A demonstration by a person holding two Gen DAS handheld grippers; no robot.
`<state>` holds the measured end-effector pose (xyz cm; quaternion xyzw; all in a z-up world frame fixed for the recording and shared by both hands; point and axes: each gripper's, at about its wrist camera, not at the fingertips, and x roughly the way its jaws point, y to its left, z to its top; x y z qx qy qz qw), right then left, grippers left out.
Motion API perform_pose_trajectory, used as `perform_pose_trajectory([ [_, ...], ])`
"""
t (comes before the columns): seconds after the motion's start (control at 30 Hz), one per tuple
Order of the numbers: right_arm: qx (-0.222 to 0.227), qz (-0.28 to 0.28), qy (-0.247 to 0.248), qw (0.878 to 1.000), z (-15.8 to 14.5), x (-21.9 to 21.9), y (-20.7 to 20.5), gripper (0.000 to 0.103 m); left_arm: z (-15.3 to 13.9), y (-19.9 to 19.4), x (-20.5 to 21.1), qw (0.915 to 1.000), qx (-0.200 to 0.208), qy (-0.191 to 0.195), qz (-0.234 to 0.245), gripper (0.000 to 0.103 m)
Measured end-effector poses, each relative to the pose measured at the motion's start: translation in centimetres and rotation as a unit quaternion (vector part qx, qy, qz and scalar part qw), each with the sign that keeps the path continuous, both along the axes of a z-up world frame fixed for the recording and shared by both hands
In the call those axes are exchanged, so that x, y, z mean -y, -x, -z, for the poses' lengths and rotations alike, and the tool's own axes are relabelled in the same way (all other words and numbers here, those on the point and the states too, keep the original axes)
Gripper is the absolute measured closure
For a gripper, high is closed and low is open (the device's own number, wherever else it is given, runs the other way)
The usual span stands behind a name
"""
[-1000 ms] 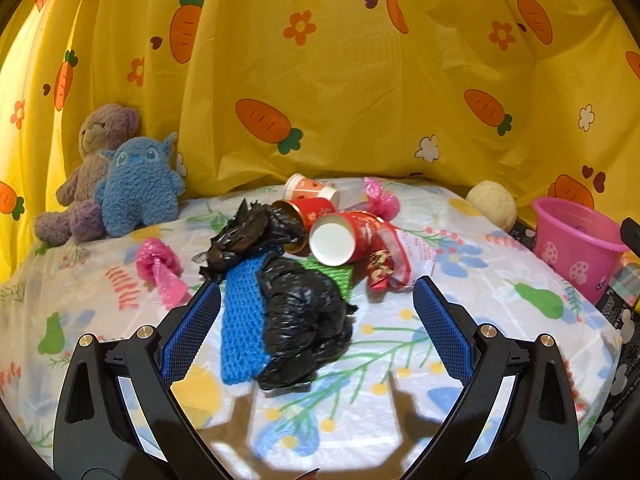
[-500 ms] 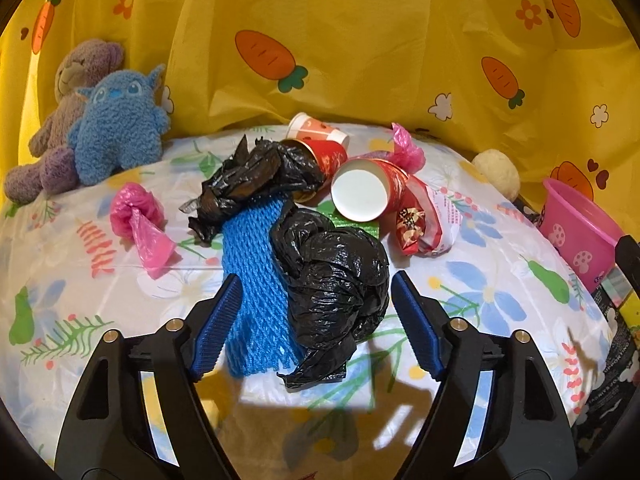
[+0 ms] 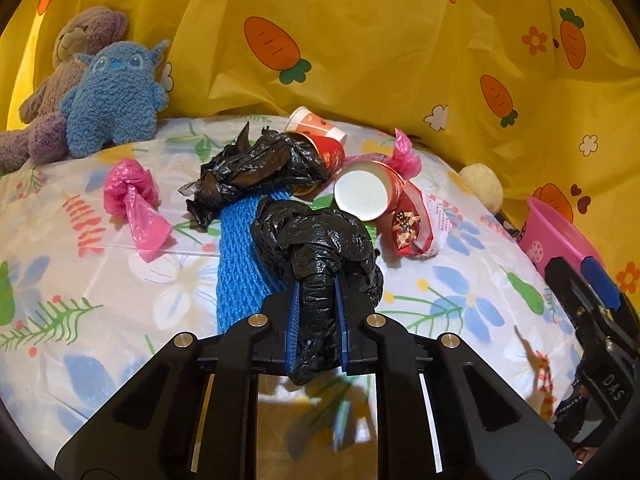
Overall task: Collect trash
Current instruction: 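Grasp the black plastic bag with the left gripper while the right gripper grasps the red cup, then carry the black bag and red cup over the pink bucket and release both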
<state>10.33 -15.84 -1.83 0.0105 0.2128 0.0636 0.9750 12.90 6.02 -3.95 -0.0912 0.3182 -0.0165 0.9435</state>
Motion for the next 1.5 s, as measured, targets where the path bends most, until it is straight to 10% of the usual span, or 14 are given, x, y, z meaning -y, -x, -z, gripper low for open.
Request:
perform_pose_trajectory([
  [0.47, -0.008, -0.060, 0.028, 0.998, -0.2, -5.9, -4.5, 0.015, -3.0, 1.7, -3.5, 0.9967, 0.049, -0.018, -0.063, 0.088],
  [1.23, -0.057, -0.077, 0.084, 0.992, 1.6, -11.2, -11.3, 0.093, -2.0, -0.2, -5.8, 0.9973, 0.041, -0.004, -0.062, 0.088],
  [1.5, -0.044, -0.075, 0.074, 0.993, 1.2, -10.1, -10.8, 0.098, -2.0, -0.3, -5.7, 0.9975, 0.039, -0.002, -0.058, 0.088],
])
